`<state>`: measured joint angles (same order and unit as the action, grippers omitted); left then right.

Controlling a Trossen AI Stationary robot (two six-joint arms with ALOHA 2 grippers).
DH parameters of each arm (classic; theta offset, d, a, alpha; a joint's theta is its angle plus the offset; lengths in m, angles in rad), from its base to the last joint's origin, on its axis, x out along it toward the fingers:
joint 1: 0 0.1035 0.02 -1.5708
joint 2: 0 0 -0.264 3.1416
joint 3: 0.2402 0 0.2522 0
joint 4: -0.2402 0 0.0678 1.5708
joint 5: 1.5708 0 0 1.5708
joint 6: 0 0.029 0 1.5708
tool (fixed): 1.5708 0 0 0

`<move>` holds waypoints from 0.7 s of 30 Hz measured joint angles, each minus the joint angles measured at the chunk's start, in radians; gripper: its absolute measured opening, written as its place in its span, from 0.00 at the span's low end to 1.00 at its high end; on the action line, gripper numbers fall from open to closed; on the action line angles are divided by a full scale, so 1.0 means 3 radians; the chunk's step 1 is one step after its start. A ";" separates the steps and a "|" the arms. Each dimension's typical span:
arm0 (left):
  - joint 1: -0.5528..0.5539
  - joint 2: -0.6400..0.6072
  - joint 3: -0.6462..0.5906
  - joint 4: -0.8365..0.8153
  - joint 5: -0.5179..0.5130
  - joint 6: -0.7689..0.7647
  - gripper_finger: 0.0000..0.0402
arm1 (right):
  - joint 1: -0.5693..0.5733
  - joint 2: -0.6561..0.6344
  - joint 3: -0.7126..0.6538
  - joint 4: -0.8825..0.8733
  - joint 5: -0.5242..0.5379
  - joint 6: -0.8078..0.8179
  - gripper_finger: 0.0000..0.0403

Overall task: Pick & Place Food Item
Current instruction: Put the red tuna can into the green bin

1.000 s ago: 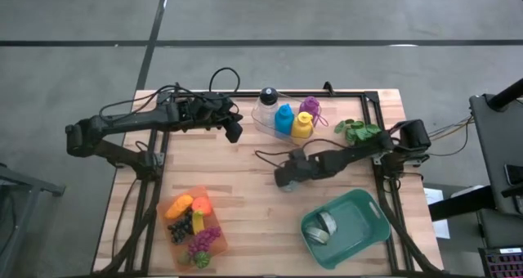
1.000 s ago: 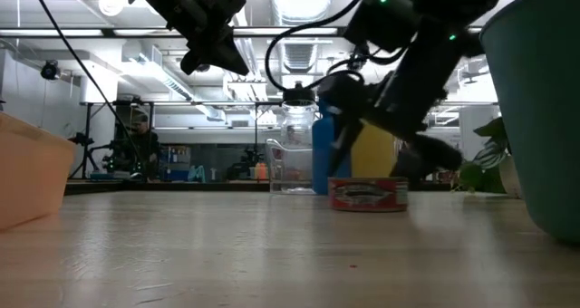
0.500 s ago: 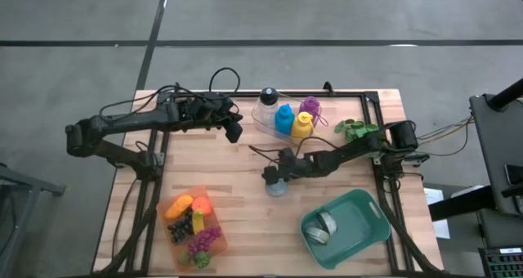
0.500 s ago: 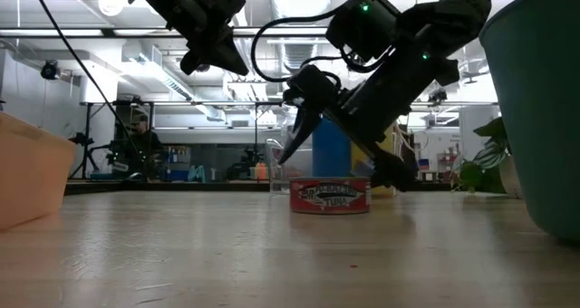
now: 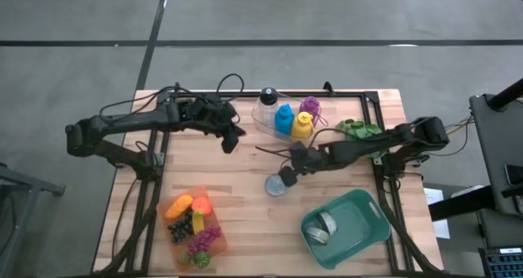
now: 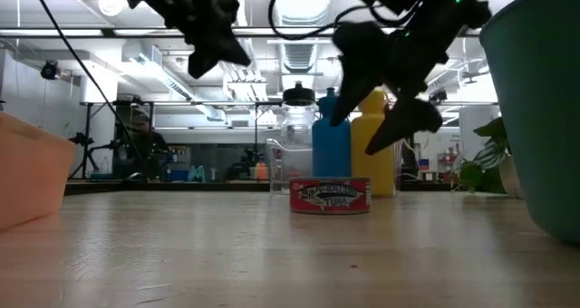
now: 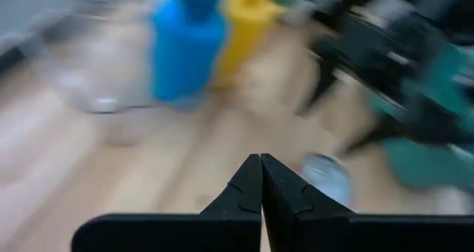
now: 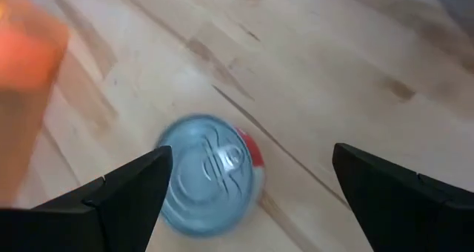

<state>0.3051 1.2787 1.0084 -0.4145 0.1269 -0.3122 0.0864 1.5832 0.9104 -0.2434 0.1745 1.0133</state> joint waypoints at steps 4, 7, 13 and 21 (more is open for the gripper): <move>-0.0113 0.0007 0.0000 0.0079 0.0392 0.0120 0.00 | 0.0027 -0.0193 0.0000 -0.0204 -0.0005 -0.0320 0.92; -0.0255 0.0023 0.0000 0.0089 0.0392 0.0352 0.00 | 0.0050 -0.0265 -0.0001 -0.0226 -0.0016 -0.0400 0.92; -0.0684 0.0191 -0.0107 0.0216 0.0392 0.1257 0.00 | 0.0052 -0.0288 -0.0004 -0.0217 -0.0052 -0.0368 0.92; -0.1026 0.0521 -0.0438 0.1152 0.0402 0.1857 0.00 | 0.0100 -0.0271 -0.0006 -0.0305 -0.0062 -0.0686 0.92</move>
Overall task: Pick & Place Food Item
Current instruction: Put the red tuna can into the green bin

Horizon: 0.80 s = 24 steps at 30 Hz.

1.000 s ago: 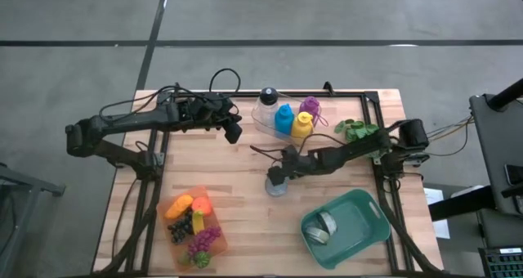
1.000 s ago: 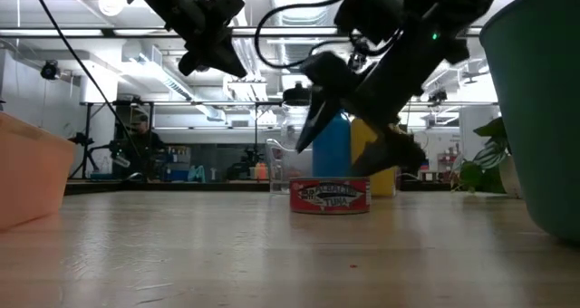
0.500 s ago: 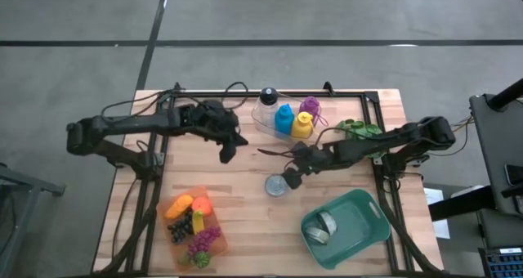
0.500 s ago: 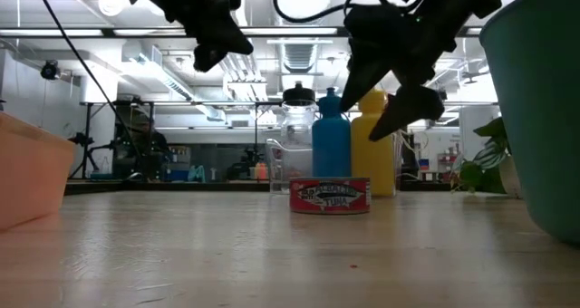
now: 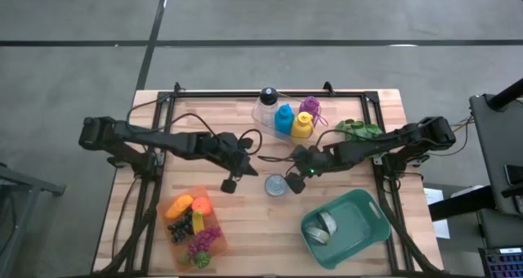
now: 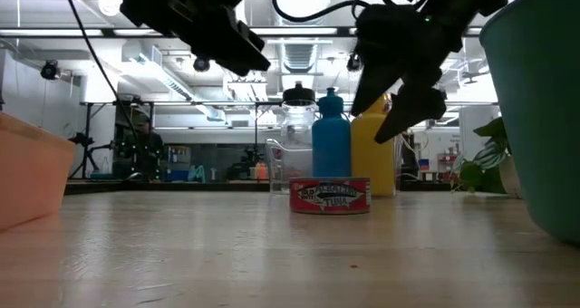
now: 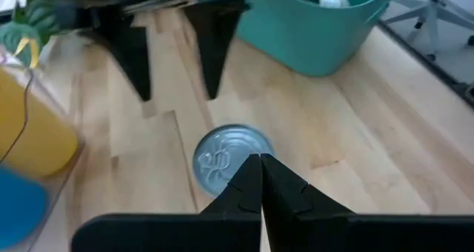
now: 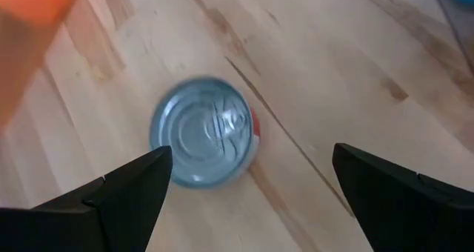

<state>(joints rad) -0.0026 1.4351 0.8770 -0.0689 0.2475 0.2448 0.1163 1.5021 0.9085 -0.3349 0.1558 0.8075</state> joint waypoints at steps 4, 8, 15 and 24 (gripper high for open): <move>0.0010 0.0110 -0.0001 0.0023 -0.0025 -0.0008 0.00 | 0.0046 -0.0001 -0.0001 -0.0172 -0.0008 -0.0139 0.92; 0.0007 0.0231 0.0005 0.0192 -0.0026 -0.0017 0.00 | 0.0116 -0.0001 -0.0001 -0.0414 -0.0011 -0.0359 0.92; 0.0008 0.0558 0.0075 0.0518 -0.0036 -0.0185 0.00 | 0.0233 -0.0001 -0.0003 -0.0520 0.0000 -0.0997 0.92; 0.0004 0.1035 0.0350 0.0528 -0.0036 -0.0410 0.00 | 0.0364 0.0019 -0.0014 -0.0474 0.0003 -0.1395 0.92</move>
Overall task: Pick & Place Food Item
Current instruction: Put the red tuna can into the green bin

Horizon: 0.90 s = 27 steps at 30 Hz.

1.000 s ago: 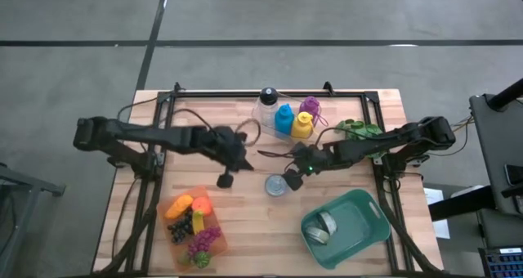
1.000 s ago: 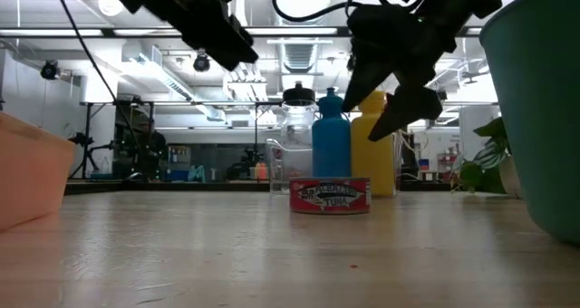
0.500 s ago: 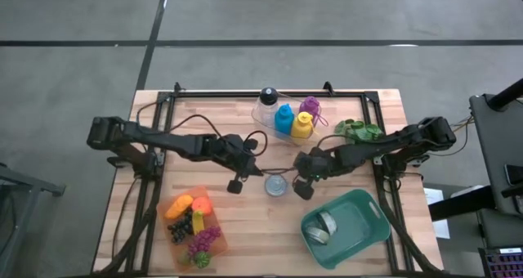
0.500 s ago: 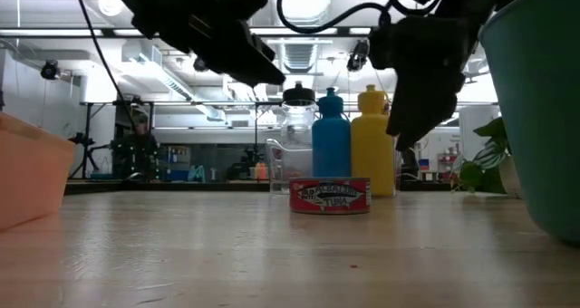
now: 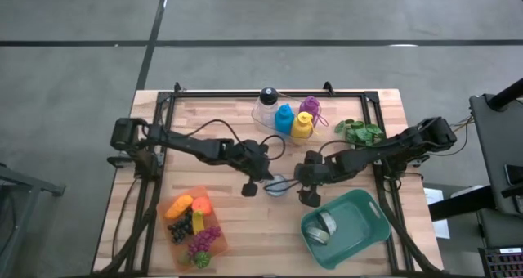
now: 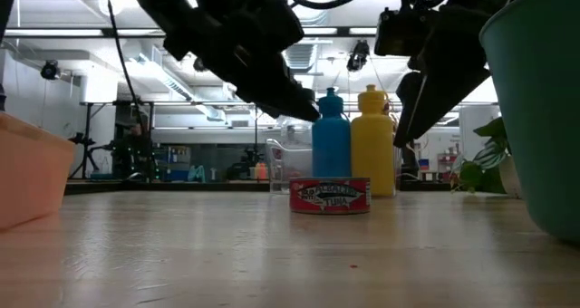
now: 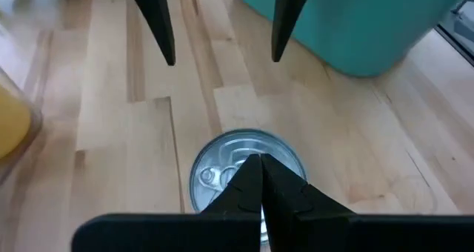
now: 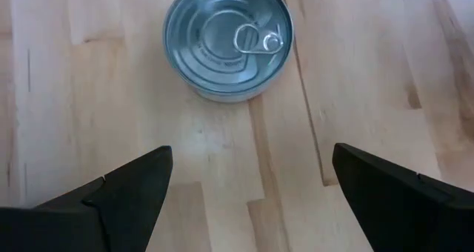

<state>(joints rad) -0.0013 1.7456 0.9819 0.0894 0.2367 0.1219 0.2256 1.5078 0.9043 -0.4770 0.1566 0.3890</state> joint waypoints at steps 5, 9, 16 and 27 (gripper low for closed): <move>0.0001 0.0069 0.0093 -0.0020 0.0000 0.0014 0.00 | 0.0005 0.0000 -0.0029 0.0050 -0.0002 0.0032 0.92; 0.0000 0.0069 0.0099 -0.0064 0.0000 0.0006 0.00 | 0.0005 0.0000 -0.0025 0.0086 -0.0001 0.0070 0.92; 0.0000 0.0071 0.0096 -0.0220 0.0000 -0.0086 0.00 | 0.0004 0.0007 -0.0042 0.0469 0.0001 -0.0005 0.92; -0.0003 0.0071 0.0095 -0.0230 0.0000 -0.0084 0.00 | 0.0004 0.0439 -0.0153 0.0642 0.0018 -0.0337 0.92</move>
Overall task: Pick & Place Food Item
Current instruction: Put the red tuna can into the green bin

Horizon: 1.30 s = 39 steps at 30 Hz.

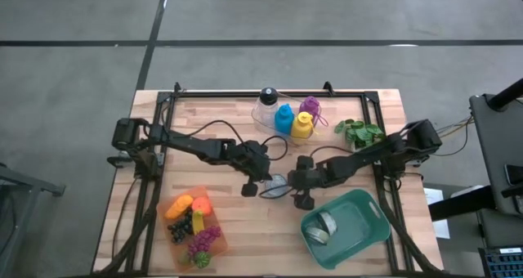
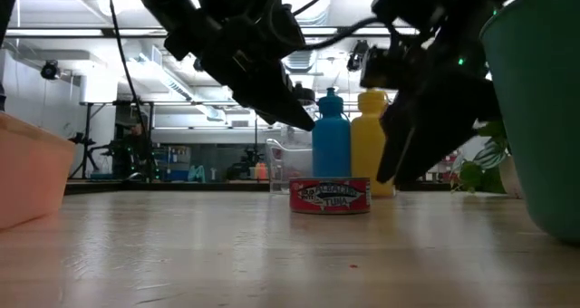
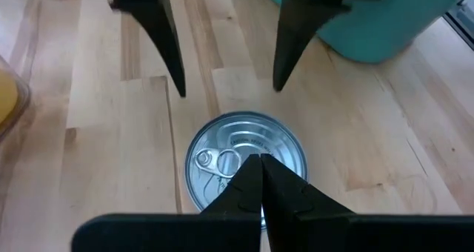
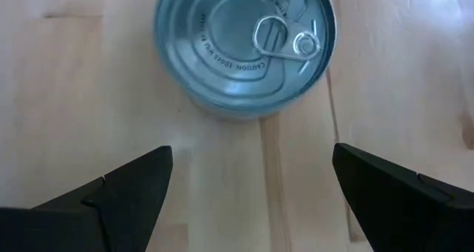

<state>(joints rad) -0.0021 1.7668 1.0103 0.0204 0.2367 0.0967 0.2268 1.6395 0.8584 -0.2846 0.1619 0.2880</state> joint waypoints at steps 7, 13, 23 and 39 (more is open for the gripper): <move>0.0000 0.0000 -0.0003 -0.0111 0.0000 0.0004 0.00 | 0.0008 0.0291 0.0005 0.0255 0.0097 -0.0013 0.92; 0.0000 0.0001 -0.0004 -0.0165 0.0000 0.0008 0.00 | 0.0008 0.0312 0.0012 0.0411 0.0139 -0.0003 0.92; 0.0000 0.0001 -0.0004 -0.0164 0.0000 0.0034 0.00 | 0.0008 0.0325 0.0012 0.0639 0.0169 -0.0012 0.92; -0.0034 0.0173 -0.0004 -0.0104 -0.0001 0.0025 0.00 | 0.0008 0.0353 0.0011 0.0635 0.0167 0.0000 0.92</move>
<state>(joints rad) -0.0124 1.8186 1.0090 -0.0108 0.2363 0.1041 0.2291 1.7454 0.8616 -0.0941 0.2119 0.2881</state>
